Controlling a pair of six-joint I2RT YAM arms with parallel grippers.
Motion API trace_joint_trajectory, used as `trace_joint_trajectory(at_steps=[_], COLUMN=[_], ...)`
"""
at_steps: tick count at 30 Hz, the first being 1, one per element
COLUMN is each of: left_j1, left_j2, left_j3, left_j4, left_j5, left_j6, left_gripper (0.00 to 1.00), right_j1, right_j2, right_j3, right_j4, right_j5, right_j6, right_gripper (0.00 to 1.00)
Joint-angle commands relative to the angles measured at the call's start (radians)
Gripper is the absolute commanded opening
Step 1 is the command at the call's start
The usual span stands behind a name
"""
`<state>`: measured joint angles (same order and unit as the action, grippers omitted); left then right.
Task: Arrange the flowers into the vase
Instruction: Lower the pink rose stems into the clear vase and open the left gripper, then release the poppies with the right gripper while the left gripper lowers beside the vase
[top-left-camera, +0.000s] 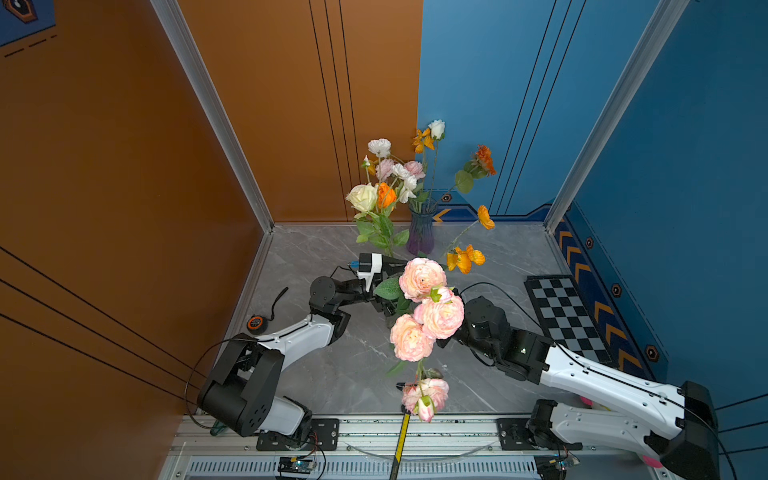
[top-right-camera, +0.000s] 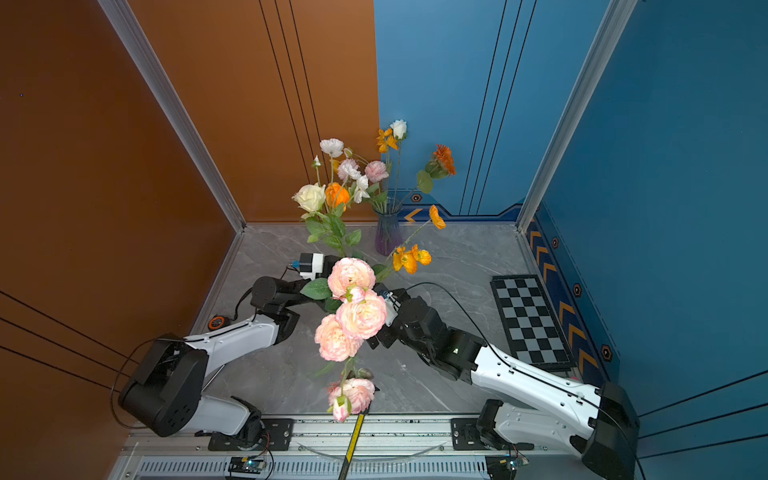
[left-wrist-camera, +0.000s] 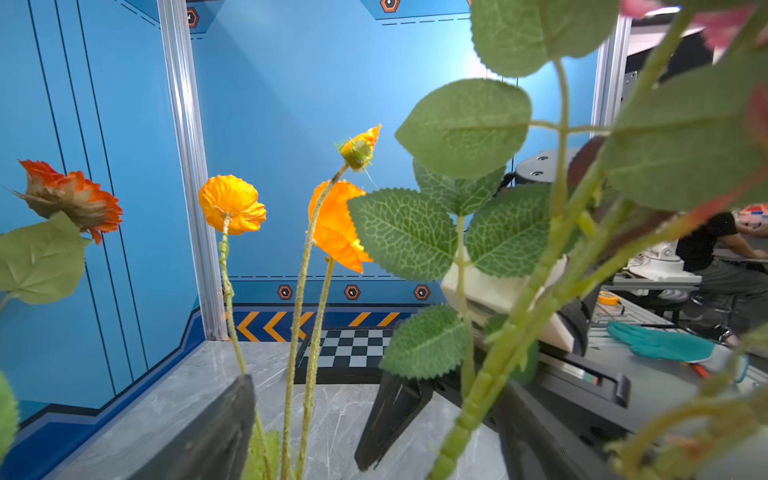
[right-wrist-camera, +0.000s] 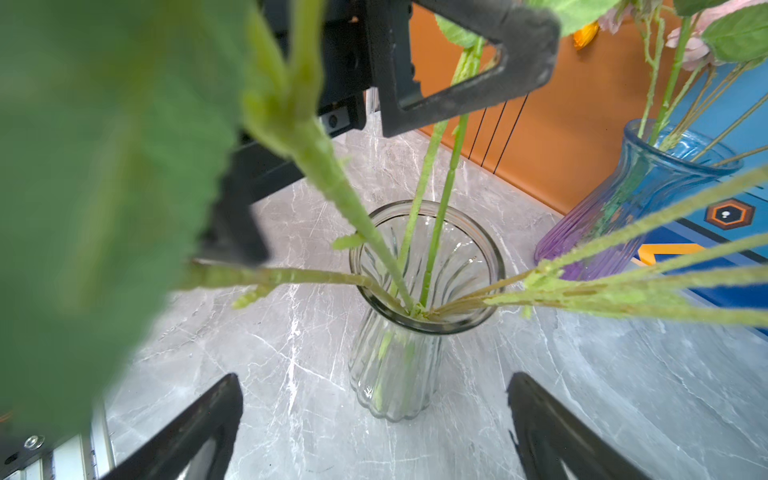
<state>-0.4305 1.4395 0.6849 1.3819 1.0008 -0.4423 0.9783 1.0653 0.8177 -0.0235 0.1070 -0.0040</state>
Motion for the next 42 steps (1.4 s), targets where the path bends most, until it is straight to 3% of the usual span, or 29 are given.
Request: trace_joint_trajectory(at_steps=[1, 8, 14, 21, 32, 36, 42], left_j1=[0.041, 0.130, 0.138, 0.144, 0.198, 0.205, 0.207], left_j2=[-0.045, -0.068, -0.062, -0.060, -0.094, -0.134, -0.319], left_j3=[-0.043, -0.100, -0.082, -0.063, -0.105, -0.145, -0.192], left_j4=[0.027, 0.027, 0.027, 0.026, 0.009, -0.095, -0.499], left_j5=[0.021, -0.005, 0.000, 0.010, -0.095, -0.160, -0.370], left_j6=[-0.027, -0.022, -0.050, -0.091, -0.141, -0.105, 0.100], left_gripper=[0.91, 0.91, 0.99, 0.98, 0.98, 0.98, 0.98], right_j1=[-0.017, -0.043, -0.043, -0.052, -0.090, -0.096, -0.102], right_j2=[-0.033, -0.073, -0.091, -0.113, -0.204, -0.266, -0.337], right_j3=[-0.003, -0.045, -0.045, -0.062, -0.131, -0.165, -0.189], right_j4=[0.000, 0.027, 0.009, 0.005, -0.010, -0.021, -0.086], right_j5=[-0.015, -0.021, -0.009, -0.004, 0.007, 0.024, 0.072], right_j6=[-0.005, 0.019, 0.019, 0.019, 0.038, 0.051, 0.073], right_gripper=[1.00, 1.00, 1.00, 1.00, 1.00, 1.00, 1.00])
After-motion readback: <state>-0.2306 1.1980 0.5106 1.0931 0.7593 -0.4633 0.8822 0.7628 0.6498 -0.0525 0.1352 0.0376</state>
